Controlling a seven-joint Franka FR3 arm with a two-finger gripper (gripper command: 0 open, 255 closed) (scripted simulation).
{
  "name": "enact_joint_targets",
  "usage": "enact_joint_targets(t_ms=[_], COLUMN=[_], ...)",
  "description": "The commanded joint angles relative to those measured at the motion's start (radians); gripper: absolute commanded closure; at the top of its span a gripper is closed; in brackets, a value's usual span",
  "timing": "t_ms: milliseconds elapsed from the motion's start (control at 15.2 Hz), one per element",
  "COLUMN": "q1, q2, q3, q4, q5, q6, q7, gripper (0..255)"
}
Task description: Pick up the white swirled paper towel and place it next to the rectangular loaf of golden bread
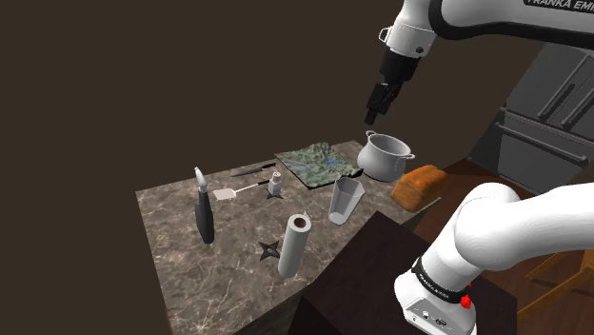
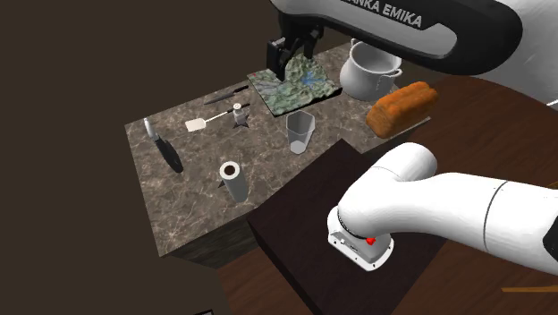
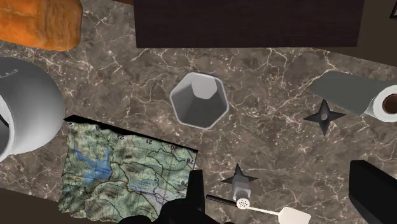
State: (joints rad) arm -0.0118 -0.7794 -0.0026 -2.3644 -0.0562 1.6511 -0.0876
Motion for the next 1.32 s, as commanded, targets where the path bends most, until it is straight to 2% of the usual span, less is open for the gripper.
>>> enact_joint_targets(t_ms=[0,660,1254], q1=[0.0,0.041,0.071], q2=[0.0,0.026,0.213], q3=[0.0,0.19,0.386], q4=[0.0,-0.204,-0.264], q5=[0.0,0.134,0.239], q6=[0.0,0.21,0.451], q7=[0.0,0.287,0.551], gripper=[0,0,0])
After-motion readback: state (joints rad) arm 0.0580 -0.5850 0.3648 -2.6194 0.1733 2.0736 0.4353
